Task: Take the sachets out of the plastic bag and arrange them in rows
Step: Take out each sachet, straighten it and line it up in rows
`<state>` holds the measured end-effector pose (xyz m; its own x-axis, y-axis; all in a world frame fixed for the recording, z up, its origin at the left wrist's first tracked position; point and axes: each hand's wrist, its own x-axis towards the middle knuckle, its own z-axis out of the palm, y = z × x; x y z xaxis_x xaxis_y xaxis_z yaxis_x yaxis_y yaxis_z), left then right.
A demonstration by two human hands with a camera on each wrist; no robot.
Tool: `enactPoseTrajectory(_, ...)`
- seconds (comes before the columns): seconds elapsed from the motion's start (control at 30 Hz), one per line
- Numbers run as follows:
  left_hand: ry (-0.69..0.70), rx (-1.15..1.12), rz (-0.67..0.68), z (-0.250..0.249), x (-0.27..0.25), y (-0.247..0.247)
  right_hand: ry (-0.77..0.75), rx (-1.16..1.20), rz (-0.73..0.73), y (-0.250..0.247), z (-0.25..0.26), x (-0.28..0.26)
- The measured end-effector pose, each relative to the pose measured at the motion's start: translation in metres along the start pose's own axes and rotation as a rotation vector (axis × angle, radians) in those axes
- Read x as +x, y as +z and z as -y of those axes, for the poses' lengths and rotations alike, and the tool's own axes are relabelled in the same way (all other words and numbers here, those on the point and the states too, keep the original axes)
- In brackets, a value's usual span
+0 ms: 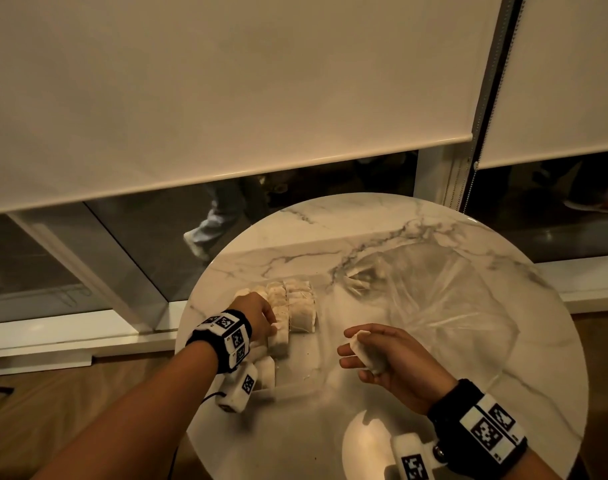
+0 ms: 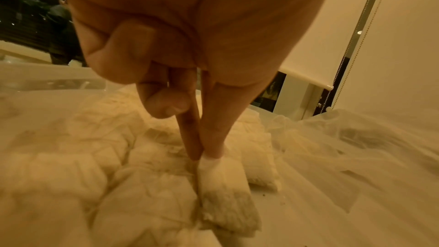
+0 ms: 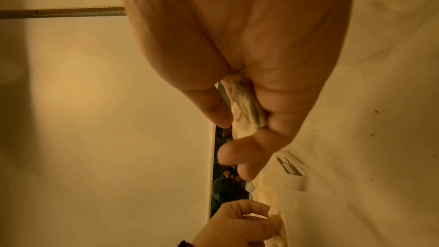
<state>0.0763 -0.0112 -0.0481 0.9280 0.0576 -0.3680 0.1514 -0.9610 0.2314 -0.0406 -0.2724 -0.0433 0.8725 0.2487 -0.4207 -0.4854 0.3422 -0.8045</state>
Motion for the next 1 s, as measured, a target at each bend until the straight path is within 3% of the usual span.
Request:
enactPoseTrajectory(0.2,-0.016,0.084,0.031,-0.001,0.004,-0.001,-0.171,0.129,-0.178,-0.005,0.006,0.004)
enactPoseTrajectory(0.43,0.007,0.106,0.046,-0.001,0.006,-0.002,-0.194,0.265,-0.191,-0.011,0.011,0.005)
enactPoseTrajectory(0.8,0.046,0.136,0.076,0.003,0.004,-0.006,-0.215,0.152,-0.216,-0.011,0.007,0.006)
enactPoseTrajectory(1.0,0.154,0.142,-0.025,0.005,-0.023,-0.019,-0.284,-0.144,-0.2,-0.01,0.006,0.002)
